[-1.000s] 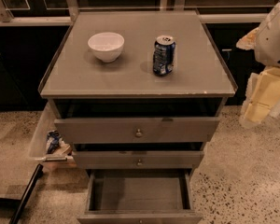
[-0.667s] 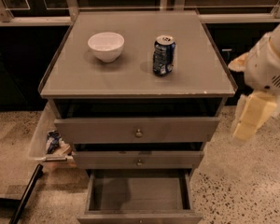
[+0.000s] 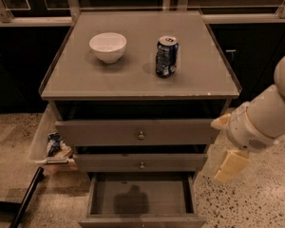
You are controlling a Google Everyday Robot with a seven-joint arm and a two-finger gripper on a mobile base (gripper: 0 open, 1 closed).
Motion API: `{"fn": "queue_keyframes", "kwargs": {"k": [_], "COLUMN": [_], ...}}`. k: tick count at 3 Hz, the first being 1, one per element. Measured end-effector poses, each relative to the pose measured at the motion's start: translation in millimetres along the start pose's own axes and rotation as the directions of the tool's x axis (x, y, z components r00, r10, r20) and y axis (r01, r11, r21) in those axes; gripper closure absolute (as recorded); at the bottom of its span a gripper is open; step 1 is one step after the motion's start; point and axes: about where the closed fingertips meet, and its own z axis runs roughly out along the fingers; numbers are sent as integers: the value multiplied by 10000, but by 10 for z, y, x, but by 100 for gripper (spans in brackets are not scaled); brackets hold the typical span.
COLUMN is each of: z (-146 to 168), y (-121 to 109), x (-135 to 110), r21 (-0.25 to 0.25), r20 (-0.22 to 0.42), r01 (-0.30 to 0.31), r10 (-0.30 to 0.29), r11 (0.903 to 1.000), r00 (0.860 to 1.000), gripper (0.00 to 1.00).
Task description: Close bottom drawer
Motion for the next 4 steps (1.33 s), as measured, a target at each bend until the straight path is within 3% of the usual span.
{"fn": "queue_keyframes", "kwargs": {"k": [1,3,4], "z": [551,572,664], "y": [130,135,170], "x": [260,263,325], "r21": [-456,-453,-534], "r20": [198,196,394], "r01": [161,179,-129], "r10": [-153,-170,151], "r11": [9988,9988,9985], "r00": [9997,9997,9991], "gripper": [42,88,100]}}
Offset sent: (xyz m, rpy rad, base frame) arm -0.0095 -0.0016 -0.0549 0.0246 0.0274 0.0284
